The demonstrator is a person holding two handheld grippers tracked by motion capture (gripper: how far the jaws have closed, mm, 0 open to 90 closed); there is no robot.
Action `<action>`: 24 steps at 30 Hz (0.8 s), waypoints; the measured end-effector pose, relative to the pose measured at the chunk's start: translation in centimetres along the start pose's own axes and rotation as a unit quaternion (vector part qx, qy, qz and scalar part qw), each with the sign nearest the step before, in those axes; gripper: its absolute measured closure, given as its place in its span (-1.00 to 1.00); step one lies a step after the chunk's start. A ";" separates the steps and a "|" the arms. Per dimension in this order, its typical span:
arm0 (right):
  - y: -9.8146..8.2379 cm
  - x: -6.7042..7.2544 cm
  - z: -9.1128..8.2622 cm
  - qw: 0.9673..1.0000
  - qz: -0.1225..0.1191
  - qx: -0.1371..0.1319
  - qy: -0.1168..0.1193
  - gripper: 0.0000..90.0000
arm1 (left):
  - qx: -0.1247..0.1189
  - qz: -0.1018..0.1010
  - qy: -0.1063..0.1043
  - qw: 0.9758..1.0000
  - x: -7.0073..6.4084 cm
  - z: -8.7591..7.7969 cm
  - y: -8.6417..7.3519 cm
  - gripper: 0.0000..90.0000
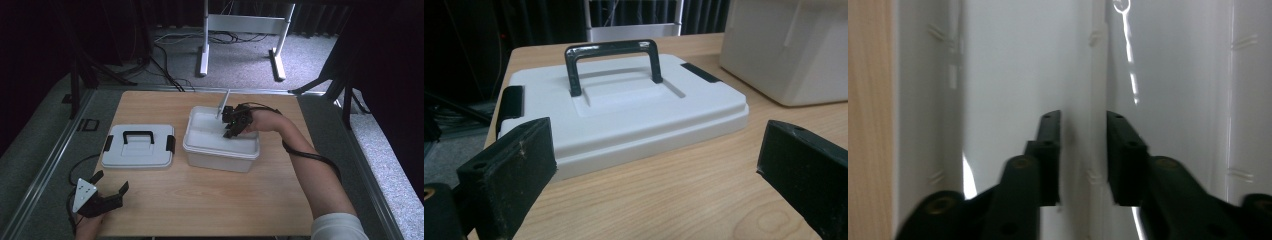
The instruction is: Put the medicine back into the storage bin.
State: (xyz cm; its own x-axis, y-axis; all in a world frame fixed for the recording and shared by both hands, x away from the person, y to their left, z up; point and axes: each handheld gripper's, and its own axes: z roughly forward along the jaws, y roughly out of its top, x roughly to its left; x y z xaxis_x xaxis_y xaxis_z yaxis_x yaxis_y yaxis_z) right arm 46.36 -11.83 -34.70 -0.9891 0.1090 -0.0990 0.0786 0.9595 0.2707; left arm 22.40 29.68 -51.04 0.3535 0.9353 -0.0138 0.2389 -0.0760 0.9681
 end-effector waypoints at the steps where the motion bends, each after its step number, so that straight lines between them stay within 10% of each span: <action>1: 0.0 0.1 -0.2 1.000 0.001 -0.004 -0.001 0.48 | -0.002 -0.002 -0.004 1.000 0.1 -0.1 0.0 -0.96; 14: -1.7 1.0 -2.2 0.995 0.060 -0.080 0.000 -0.63 | 0.017 -0.021 -0.014 1.000 0.6 0.1 0.2 -0.95; 24: -4.0 2.2 -2.8 0.984 0.078 -0.158 -0.032 -0.72 | 0.023 -0.050 -0.022 0.998 0.7 -0.4 0.5 -0.95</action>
State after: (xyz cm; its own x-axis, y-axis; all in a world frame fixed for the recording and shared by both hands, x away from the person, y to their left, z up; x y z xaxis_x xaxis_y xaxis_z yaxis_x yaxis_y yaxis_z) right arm 43.52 -16.11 -33.33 -0.9577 0.2736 -0.0896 0.1757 0.8021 0.5707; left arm 22.43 30.42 -50.45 0.3655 0.9227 -0.1223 0.3157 0.0007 0.9489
